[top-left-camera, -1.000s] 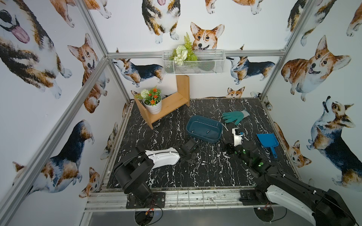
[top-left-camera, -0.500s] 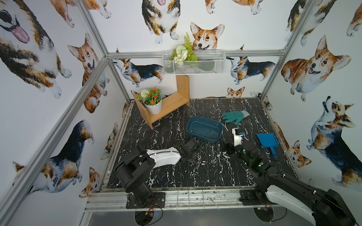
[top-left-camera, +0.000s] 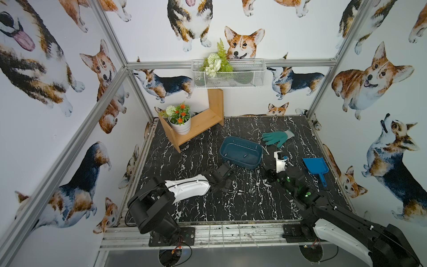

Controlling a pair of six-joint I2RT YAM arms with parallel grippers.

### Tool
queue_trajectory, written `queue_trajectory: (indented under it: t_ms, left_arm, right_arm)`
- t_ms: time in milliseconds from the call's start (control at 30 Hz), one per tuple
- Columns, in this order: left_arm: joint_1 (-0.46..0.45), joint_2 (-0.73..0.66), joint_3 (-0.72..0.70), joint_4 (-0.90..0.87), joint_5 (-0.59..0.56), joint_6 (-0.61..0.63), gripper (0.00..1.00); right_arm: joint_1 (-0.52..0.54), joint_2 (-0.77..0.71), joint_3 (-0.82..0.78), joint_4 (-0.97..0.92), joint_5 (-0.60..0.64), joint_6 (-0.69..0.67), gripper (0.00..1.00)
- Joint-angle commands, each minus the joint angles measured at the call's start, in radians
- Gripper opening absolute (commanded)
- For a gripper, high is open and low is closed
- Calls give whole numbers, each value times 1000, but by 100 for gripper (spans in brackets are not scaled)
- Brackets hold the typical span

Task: Put the bit on the desktop into the storage box
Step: Pick up the screwdriver bit from the center of the board, then place the screwdriver bit in the storage box.

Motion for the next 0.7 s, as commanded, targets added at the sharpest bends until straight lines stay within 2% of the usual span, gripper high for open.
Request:
queue_trajectory:
  t_ms: [0, 267, 667]
  left_arm:
    - [2, -10, 36, -1, -16, 2, 8]
    - [24, 46, 204, 24, -9, 34, 8]
    - [139, 296, 501, 93, 101, 84, 7]
  right_arm:
    - [-2, -3, -1, 32, 8, -1, 88]
    - [-2, -8, -1, 29, 11, 0, 88]
    - [-2, -19, -2, 23, 21, -1, 88]
